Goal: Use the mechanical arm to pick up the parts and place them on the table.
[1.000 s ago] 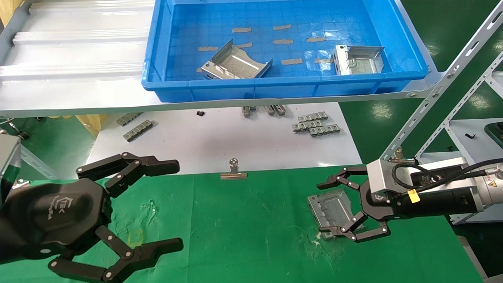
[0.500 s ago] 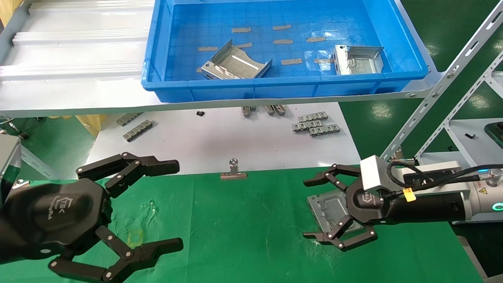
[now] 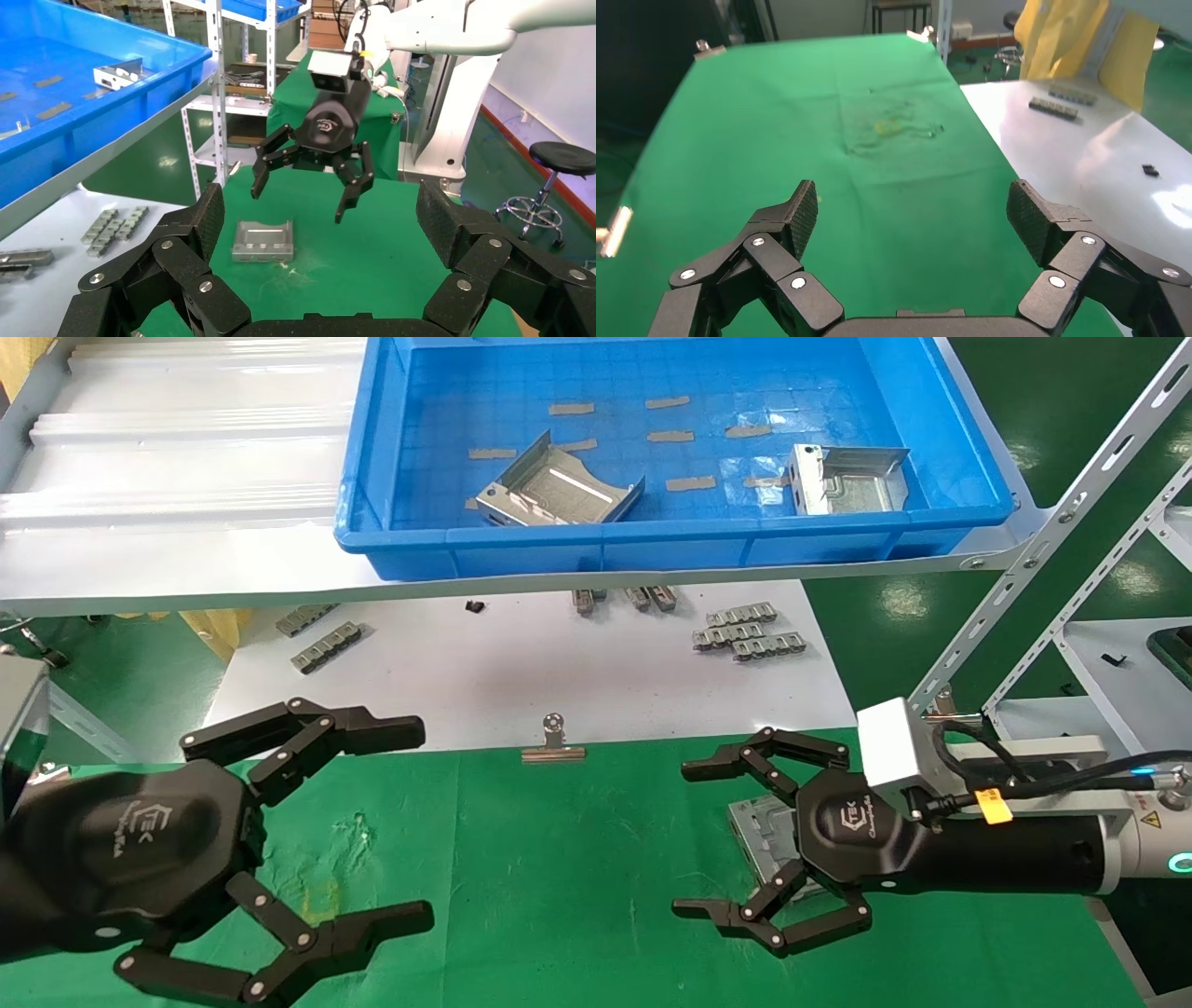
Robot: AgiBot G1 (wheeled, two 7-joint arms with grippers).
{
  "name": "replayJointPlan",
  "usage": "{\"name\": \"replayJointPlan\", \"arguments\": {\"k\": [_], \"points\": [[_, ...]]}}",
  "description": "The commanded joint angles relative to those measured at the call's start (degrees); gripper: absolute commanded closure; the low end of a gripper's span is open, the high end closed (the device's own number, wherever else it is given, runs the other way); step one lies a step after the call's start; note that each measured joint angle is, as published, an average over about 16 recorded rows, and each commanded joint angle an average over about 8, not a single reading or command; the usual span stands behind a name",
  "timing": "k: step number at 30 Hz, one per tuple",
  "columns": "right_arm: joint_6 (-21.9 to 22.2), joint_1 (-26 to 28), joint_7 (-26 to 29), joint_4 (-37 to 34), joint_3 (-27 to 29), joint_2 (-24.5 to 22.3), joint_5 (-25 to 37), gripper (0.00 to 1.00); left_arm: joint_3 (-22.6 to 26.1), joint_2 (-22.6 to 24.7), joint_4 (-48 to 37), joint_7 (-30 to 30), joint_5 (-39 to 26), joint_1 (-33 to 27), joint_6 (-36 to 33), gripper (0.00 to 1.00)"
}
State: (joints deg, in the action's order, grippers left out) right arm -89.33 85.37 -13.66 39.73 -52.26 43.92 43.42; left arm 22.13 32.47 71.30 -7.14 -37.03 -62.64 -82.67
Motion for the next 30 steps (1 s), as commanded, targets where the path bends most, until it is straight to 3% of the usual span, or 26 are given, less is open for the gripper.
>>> {"name": "replayJointPlan", "arguments": {"k": [1,30], "points": [[0.2,-1.3,1.4,1.9,2.0,-0.5,-0.1,0.00,0.0,0.0,0.0,0.0,0.0,0.0,0.0,0.00],[3.2,-21.1,21.6,29.9,32.0,-7.9,-1.4,0.00,0.0,0.0,0.0,0.0,0.0,0.0,0.0,0.00]]}}
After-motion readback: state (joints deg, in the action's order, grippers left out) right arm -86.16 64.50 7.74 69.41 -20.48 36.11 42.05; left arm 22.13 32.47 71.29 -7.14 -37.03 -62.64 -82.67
